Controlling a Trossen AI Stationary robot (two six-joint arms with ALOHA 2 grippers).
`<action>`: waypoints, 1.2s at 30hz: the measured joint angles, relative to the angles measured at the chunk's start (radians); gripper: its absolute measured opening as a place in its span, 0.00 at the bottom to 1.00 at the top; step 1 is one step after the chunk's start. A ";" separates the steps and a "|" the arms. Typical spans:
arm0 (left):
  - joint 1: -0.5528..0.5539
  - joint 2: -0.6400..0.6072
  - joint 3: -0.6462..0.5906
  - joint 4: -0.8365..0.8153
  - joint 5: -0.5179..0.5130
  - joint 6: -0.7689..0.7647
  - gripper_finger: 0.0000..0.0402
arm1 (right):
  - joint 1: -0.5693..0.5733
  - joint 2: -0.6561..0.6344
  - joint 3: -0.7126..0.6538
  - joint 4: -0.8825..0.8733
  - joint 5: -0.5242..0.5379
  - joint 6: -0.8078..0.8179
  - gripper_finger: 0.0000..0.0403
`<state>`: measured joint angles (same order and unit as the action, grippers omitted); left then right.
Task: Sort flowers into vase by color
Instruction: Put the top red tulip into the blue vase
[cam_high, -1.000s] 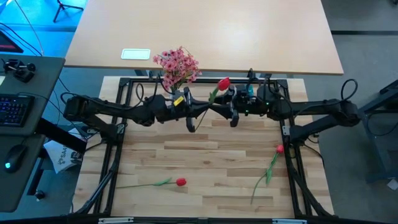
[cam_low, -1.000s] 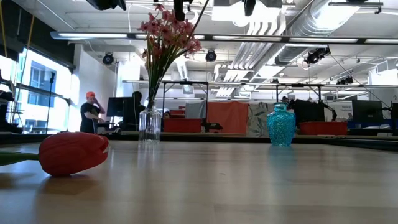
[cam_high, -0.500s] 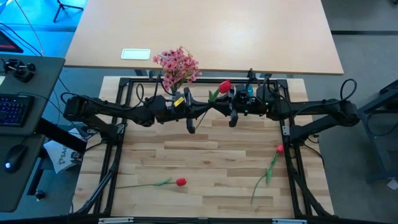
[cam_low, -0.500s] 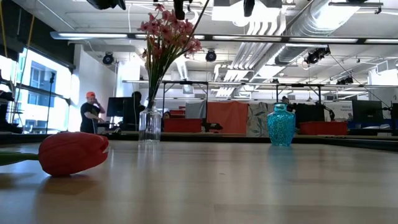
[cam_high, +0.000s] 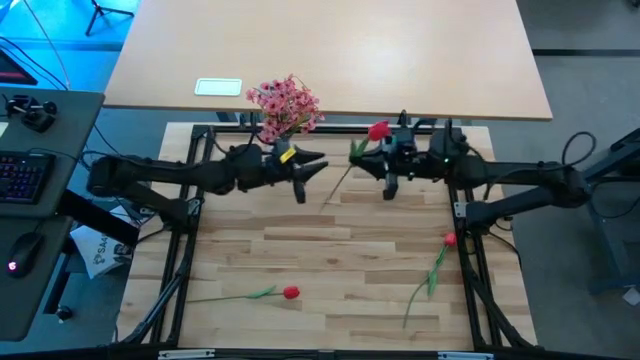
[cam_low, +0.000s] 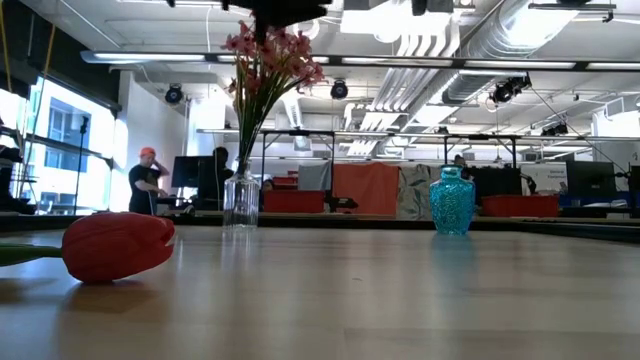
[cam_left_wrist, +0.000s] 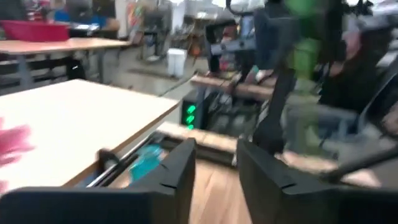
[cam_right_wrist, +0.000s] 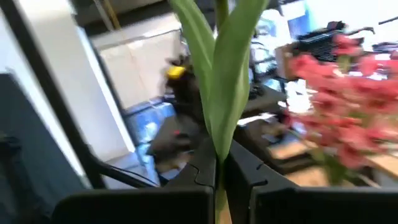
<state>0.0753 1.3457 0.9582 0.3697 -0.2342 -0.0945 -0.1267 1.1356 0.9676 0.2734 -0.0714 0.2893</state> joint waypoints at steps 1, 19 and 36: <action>0.001 -0.025 0.000 -0.053 -0.014 0.015 0.29 | -0.012 -0.020 0.000 -0.034 0.005 -0.011 0.01; -0.127 -0.319 -0.443 0.128 -0.181 -0.342 0.45 | -0.409 -0.297 0.000 -0.578 0.200 -0.274 0.00; -0.199 -0.332 -0.459 0.158 -0.285 -0.357 0.45 | -0.629 -0.204 -0.001 -0.549 0.197 -0.293 0.00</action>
<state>-0.1232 1.0134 0.4995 0.5281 -0.5194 -0.4519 -0.7555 0.9314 0.9668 -0.2756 0.1260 -0.0036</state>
